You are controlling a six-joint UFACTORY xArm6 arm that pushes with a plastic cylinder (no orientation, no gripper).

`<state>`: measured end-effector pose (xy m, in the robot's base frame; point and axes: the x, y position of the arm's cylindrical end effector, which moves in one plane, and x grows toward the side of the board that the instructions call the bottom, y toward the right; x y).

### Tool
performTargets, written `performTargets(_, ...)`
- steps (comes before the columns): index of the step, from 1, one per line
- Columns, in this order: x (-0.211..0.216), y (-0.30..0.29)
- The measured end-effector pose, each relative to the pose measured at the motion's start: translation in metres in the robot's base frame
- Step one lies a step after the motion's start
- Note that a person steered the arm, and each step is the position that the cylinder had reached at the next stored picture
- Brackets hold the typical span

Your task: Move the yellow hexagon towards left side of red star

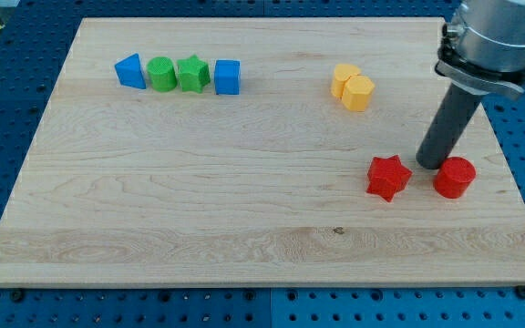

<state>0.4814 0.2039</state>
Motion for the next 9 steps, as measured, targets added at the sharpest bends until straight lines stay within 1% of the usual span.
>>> performTargets(1, -0.012, 0.0)
performTargets(3, -0.126, 0.0)
performTargets(4, -0.16, -0.037)
performTargets(5, -0.148, -0.068)
performTargets(6, -0.108, -0.076)
performTargets(7, -0.077, -0.077)
performTargets(8, -0.073, -0.089)
performTargets(9, -0.056, -0.099)
